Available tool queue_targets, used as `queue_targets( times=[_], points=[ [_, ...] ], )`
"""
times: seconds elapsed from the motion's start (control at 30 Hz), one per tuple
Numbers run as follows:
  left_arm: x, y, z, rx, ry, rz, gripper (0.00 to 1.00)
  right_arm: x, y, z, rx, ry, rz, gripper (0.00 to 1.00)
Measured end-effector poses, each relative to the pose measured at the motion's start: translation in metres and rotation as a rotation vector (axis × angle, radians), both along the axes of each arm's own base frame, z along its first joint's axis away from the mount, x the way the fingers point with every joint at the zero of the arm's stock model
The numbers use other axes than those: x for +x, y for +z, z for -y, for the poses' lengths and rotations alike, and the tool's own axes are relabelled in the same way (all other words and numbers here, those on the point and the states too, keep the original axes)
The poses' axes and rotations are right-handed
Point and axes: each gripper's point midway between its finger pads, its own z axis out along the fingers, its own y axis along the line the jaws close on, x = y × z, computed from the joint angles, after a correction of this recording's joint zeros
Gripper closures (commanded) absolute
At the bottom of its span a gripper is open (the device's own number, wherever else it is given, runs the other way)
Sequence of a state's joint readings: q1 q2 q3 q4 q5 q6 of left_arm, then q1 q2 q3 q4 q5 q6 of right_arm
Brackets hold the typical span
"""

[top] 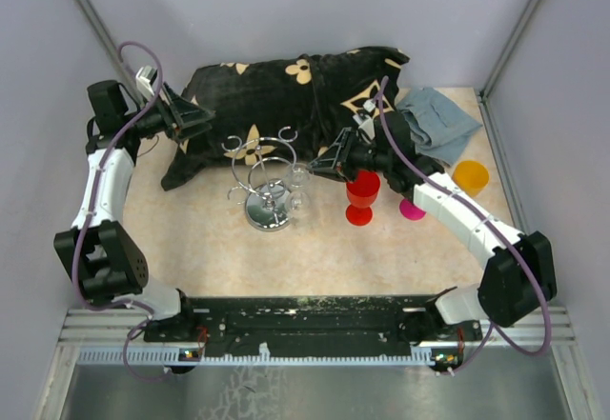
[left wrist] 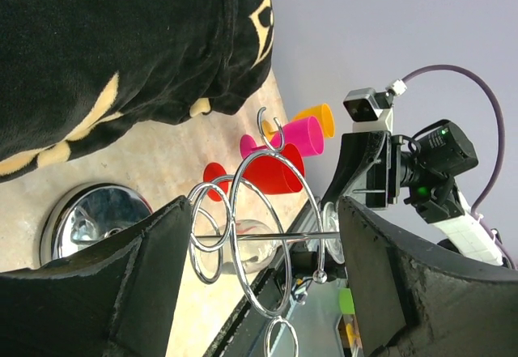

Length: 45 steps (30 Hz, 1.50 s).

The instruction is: Take the wine glass off the wine glass rack

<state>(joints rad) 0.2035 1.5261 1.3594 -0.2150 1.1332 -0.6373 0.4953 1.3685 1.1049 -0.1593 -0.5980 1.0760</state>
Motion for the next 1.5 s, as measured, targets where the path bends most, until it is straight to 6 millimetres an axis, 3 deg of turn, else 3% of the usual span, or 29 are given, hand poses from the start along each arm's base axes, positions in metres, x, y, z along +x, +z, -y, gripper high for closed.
queue_targets(
  times=[0.13, 0.8, 0.97, 1.1, 1.5],
  points=[
    [0.000, -0.001, 0.000, -0.001, -0.003, -0.002, 0.22, -0.001, 0.001, -0.001, 0.004, 0.009, 0.001, 1.00],
    [-0.001, -0.002, 0.004, -0.011, -0.029, -0.006, 0.23, -0.002, 0.008, -0.003, 0.026, 0.025, 0.027, 1.00],
    [-0.003, -0.002, 0.008, -0.014, -0.044, -0.007, 0.24, -0.002, 0.011, -0.005, 0.039, 0.034, 0.036, 0.83],
    [-0.003, -0.003, 0.009, -0.017, -0.051, -0.012, 0.24, -0.004, 0.012, -0.005, 0.044, 0.049, 0.038, 0.75],
    [-0.001, -0.007, 0.009, -0.020, -0.053, -0.022, 0.24, -0.010, 0.008, -0.010, 0.052, 0.094, 0.019, 0.73]
  ],
)
